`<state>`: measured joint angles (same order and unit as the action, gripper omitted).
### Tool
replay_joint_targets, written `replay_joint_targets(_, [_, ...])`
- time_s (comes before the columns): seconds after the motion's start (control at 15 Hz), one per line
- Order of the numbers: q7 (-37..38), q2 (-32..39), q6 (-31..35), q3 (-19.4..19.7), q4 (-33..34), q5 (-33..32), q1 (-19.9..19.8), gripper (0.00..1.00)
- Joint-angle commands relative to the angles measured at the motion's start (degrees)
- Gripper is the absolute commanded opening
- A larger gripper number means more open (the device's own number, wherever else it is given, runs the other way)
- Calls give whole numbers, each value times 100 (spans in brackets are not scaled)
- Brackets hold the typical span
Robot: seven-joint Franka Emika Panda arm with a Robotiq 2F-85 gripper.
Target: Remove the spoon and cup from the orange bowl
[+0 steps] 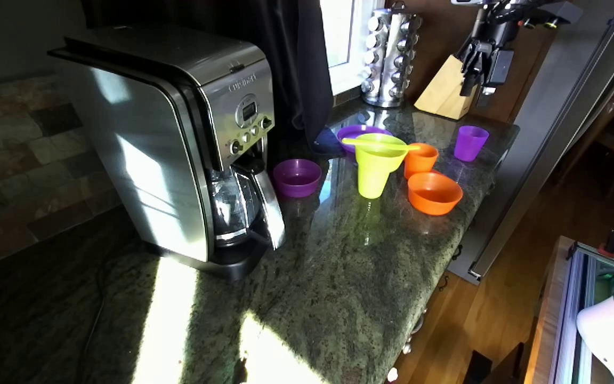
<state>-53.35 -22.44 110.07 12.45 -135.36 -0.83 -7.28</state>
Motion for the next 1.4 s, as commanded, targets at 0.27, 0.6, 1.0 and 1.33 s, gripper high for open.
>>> replay_joint_targets(0.27, [40, -409, 126, 119, -206, 213, 101, 100])
replay_joint_targets(0.6, [129, -518, 156, 111, -231, 204, 102, 100])
replay_joint_targets(1.0, [96, -348, -5, 103, -11, 86, 112, 100])
replay_joint_targets(1.33, [100, -348, -3, 103, -19, 86, 113, 100])
